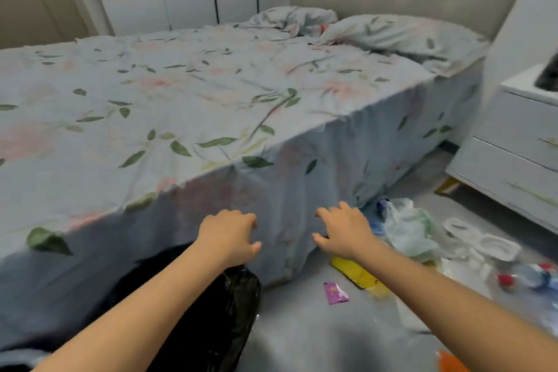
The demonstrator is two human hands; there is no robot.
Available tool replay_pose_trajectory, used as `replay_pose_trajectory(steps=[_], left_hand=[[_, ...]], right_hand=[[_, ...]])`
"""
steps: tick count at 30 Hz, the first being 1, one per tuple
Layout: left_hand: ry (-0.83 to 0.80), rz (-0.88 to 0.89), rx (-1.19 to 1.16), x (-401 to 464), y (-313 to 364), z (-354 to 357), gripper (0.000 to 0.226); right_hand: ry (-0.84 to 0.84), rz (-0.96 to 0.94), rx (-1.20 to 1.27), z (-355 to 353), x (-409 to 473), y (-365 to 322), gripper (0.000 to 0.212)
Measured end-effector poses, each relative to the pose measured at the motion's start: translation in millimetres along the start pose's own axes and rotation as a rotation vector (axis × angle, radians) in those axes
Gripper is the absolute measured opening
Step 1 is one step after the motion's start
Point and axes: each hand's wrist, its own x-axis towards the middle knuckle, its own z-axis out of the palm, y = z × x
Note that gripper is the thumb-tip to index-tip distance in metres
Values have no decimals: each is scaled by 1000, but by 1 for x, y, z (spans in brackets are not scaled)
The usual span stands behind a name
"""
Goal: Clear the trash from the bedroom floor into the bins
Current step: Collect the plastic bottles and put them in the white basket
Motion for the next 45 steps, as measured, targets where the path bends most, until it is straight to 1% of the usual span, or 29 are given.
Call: replay_pose_trajectory(steps=[2, 6, 9, 11, 14, 17, 19, 24, 26, 28, 30, 32, 35, 37, 41, 43, 45], left_hand=[[-25, 79, 10, 35, 35, 11, 51], [-105, 218, 47, 89, 104, 44, 48], [-149, 289, 49, 120, 157, 74, 38], [-185, 333, 44, 134, 192, 97, 34], [-235, 423, 51, 150, 236, 135, 37], [-269, 492, 66, 158, 278, 169, 36], [-267, 555, 58, 159, 311, 190, 37], [-240, 744, 48, 151, 389, 234, 39], [-215, 806, 53, 147, 410, 245, 39], [-188, 852, 85, 146, 426, 252, 40], [-154, 893, 128, 147, 441, 253, 41], [-111, 932, 168, 153, 461, 251, 43], [-55, 961, 177, 165, 498, 248, 44], [-41, 941, 143, 172, 528, 247, 44], [-22, 901, 95, 177, 596, 255, 55], [-5, 884, 22, 177, 630, 263, 59], [-35, 830, -73, 177, 661, 272, 68]], right_hand=[[9, 133, -28, 17, -15, 55, 51], [-46, 400, -10, 52, -64, 154, 51], [-79, 621, 48, 84, -120, 217, 47], [-124, 782, 109, 107, -165, 252, 46], [-172, 999, 220, 138, -231, 292, 41], [-237, 1149, 251, 160, -286, 315, 40], [-257, 1207, 253, 175, -313, 325, 38], [-244, 1355, 322, 214, -358, 339, 48], [-227, 1437, 396, 232, -366, 338, 61], [-189, 1531, 494, 252, -370, 335, 79], [-131, 1582, 558, 271, -370, 330, 90], [-50, 1588, 556, 288, -366, 327, 90], [64, 1593, 504, 306, -354, 327, 79], [91, 1610, 481, 314, -347, 330, 77], [136, 1657, 486, 328, -342, 336, 71], [164, 1666, 481, 335, -341, 338, 70], [177, 1666, 464, 341, -341, 339, 68]])
